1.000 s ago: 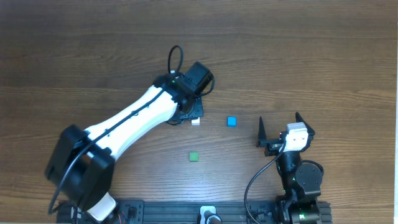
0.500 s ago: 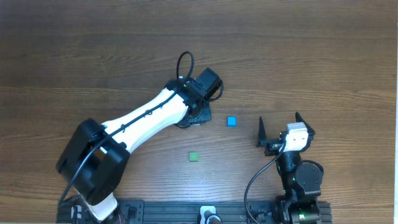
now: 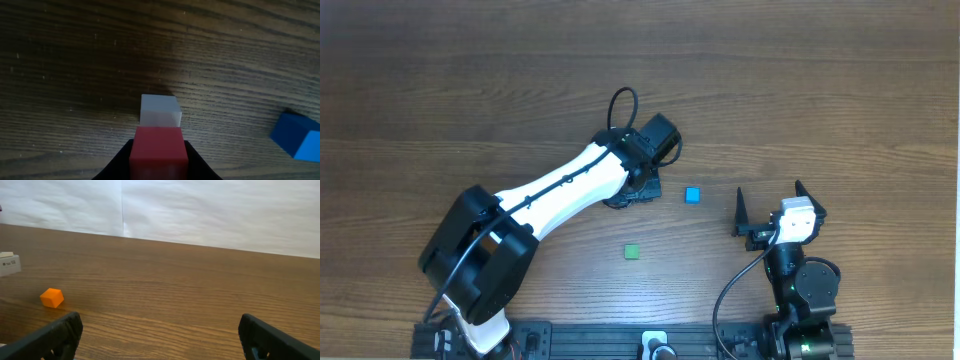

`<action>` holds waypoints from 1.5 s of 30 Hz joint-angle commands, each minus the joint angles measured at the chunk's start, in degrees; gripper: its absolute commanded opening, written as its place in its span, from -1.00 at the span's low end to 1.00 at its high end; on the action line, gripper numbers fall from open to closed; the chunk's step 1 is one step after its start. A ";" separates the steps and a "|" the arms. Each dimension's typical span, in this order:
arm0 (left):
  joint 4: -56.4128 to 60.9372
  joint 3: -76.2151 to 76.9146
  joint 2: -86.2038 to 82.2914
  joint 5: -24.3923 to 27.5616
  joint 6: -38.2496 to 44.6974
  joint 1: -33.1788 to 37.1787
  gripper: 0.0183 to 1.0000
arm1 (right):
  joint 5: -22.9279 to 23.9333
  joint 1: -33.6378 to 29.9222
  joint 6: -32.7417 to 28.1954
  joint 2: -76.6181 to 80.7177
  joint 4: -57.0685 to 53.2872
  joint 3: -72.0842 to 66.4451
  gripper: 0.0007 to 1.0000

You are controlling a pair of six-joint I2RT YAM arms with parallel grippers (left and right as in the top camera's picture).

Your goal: Stack Cubes

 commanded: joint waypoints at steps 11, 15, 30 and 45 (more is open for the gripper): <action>0.85 0.81 1.62 -2.45 -0.61 -0.33 -0.94 | -1.05 -0.22 -0.02 -0.02 -0.44 -0.11 0.99; 0.90 0.81 1.86 -2.64 -0.61 -0.33 -0.93 | -1.05 -0.22 -0.02 -0.02 -0.44 -0.11 0.98; 1.64 0.87 2.60 -2.67 -0.61 -0.33 -0.90 | -1.05 -0.22 -0.02 -0.02 -0.44 -0.11 0.98; 1.68 0.87 3.23 -2.64 -0.61 -0.33 -0.65 | -1.05 -0.22 -0.02 -0.02 -0.44 -0.11 0.99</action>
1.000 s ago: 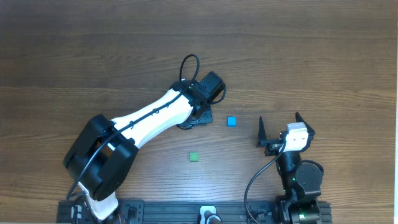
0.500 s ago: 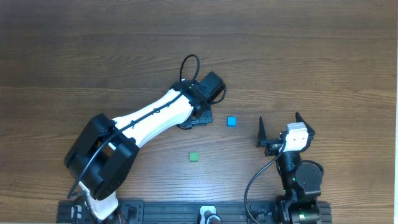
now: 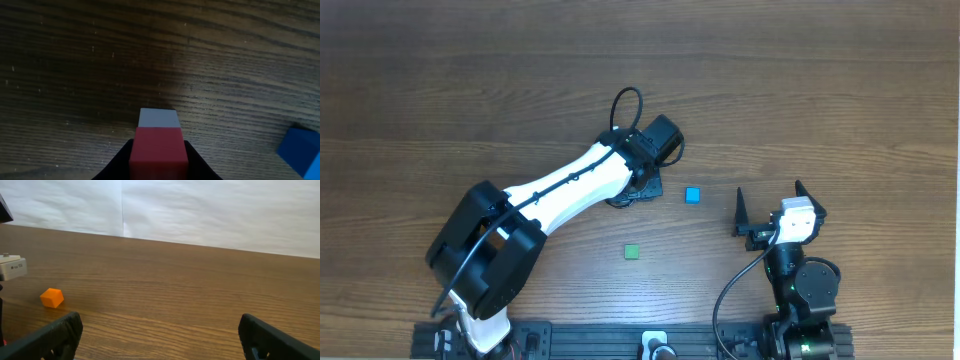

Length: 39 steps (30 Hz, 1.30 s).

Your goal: Stack Cubes

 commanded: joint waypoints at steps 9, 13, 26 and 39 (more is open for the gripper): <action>0.13 0.61 1.42 -0.92 -0.63 -0.24 -0.40 | -1.05 -0.22 -0.07 -0.02 -0.44 -0.11 0.98; 0.13 0.61 1.42 -0.94 -0.63 -0.24 -0.33 | -1.05 -0.22 -0.07 -0.02 -0.44 -0.11 0.98; 1.05 0.74 1.40 -1.81 -0.61 -0.24 0.03 | -1.05 -0.22 -0.07 -0.02 -0.44 -0.11 0.98; -3.63 15.23 2.08 -6.67 5.62 3.06 0.79 | -1.05 -0.22 -0.09 -0.02 -0.44 -0.11 0.99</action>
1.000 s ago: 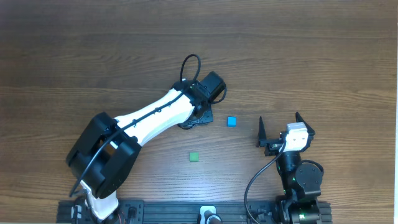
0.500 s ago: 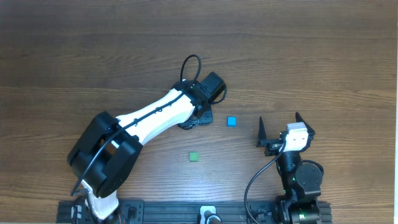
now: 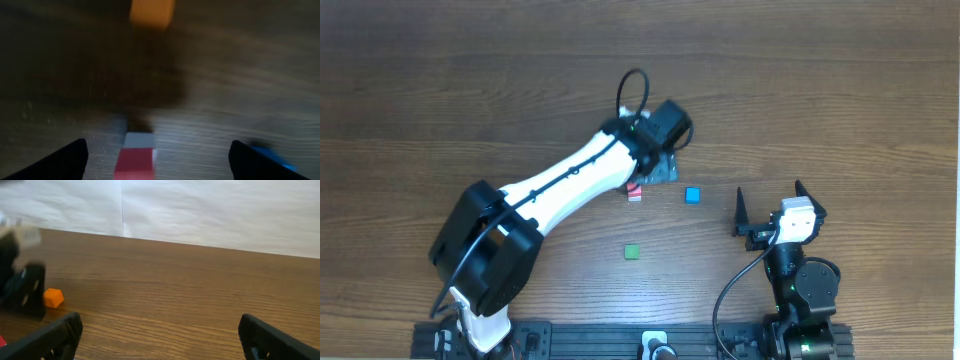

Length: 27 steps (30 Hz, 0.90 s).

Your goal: Stack Cubes

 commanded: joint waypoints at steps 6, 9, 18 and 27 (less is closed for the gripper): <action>-2.91 14.91 6.99 -0.31 8.76 7.28 0.74 | -1.03 -0.22 -0.07 -0.02 -0.44 -0.11 0.98; -2.69 16.22 9.94 -0.26 9.51 8.26 0.73 | -1.03 -0.22 -0.07 -0.02 -0.44 -0.11 0.99; -0.79 16.48 15.61 -0.22 11.17 8.20 0.68 | -1.03 -0.22 -0.09 -0.02 -0.44 -0.11 0.98; -0.92 16.48 17.62 -0.13 12.50 8.11 0.63 | -1.03 -0.22 -0.09 -0.02 -0.44 -0.11 0.99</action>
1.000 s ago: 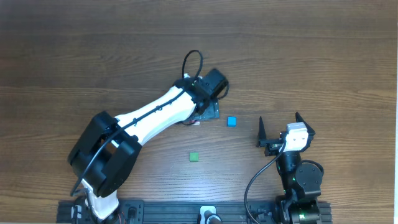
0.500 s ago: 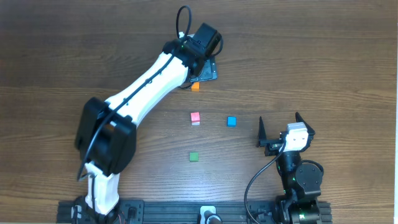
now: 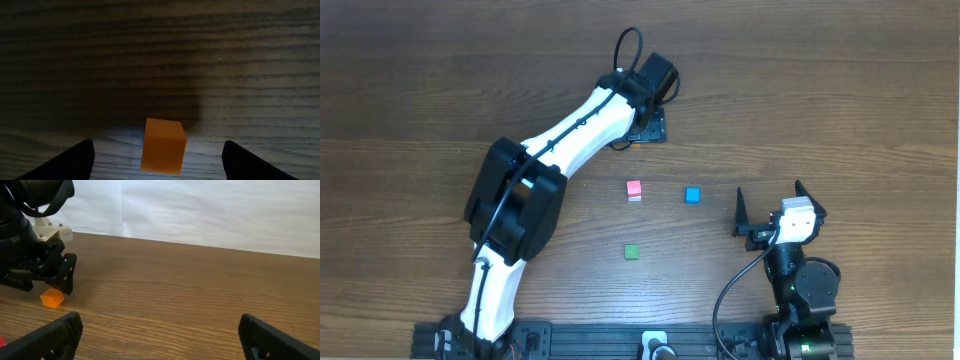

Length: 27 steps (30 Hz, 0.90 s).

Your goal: Stack Cubes

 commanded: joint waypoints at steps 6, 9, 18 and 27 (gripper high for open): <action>0.31 0.96 3.37 0.39 1.68 -0.42 0.59 | -1.03 -0.22 -0.02 -0.02 -0.44 -0.11 0.99; 0.35 0.96 3.41 0.42 1.68 -0.50 0.55 | -1.03 -0.22 -0.02 -0.02 -0.44 -0.11 0.99; 0.39 0.96 3.41 0.42 1.81 -0.55 0.01 | -1.03 -0.22 -0.02 -0.02 -0.44 -0.11 0.99; 0.37 0.96 3.41 0.39 1.81 -0.55 -0.34 | -1.03 -0.22 -0.02 -0.02 -0.44 -0.11 0.99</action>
